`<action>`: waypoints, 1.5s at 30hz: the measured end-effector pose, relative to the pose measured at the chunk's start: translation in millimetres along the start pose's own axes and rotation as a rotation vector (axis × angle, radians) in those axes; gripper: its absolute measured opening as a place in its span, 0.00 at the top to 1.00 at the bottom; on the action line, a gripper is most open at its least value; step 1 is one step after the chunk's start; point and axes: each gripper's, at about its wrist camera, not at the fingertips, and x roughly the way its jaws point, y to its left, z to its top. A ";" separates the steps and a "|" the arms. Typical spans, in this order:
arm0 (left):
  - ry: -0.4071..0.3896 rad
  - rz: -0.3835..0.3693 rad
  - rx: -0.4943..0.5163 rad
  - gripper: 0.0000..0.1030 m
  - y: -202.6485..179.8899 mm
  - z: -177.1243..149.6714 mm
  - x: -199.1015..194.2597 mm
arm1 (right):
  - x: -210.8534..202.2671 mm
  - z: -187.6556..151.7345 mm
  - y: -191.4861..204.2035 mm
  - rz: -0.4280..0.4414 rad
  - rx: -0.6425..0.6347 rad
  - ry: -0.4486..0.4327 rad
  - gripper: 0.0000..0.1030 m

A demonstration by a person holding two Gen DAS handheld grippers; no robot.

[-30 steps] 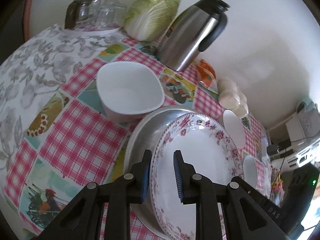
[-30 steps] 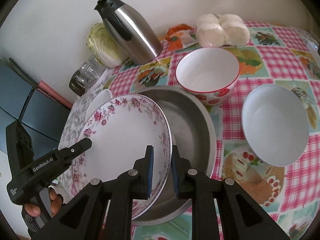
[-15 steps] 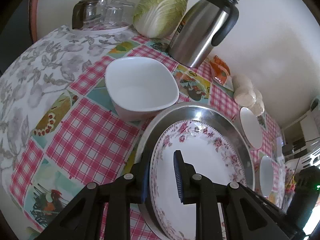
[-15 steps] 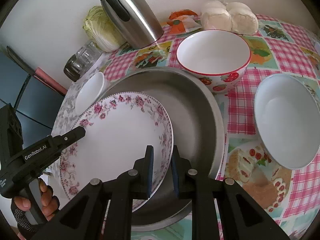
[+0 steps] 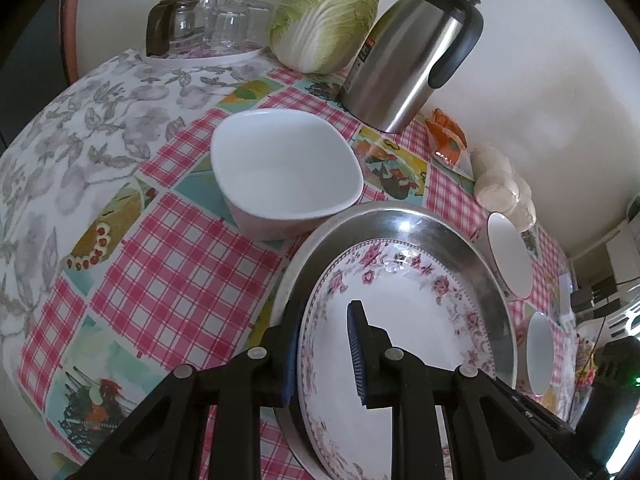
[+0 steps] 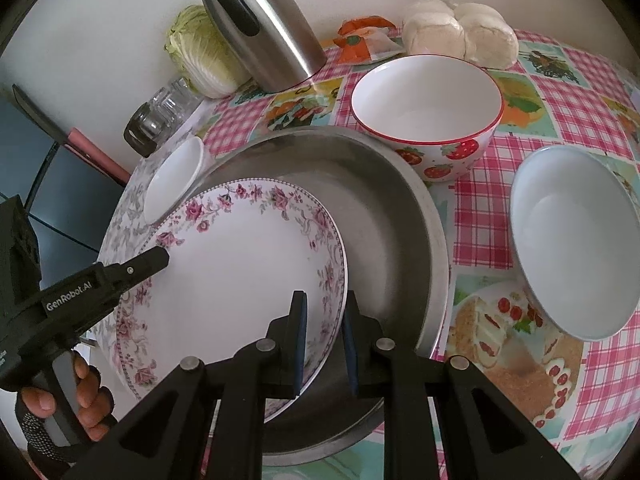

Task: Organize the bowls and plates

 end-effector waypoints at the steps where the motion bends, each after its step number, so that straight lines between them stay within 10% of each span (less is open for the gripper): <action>1: 0.004 0.002 0.002 0.77 -0.3 -0.1 1.4 | -0.6 -0.1 0.0 -0.004 -0.002 -0.001 0.82; 45: 0.032 -0.069 0.089 0.50 -10.6 -0.6 12.5 | -13.1 6.4 9.1 -0.162 -0.049 -0.113 0.65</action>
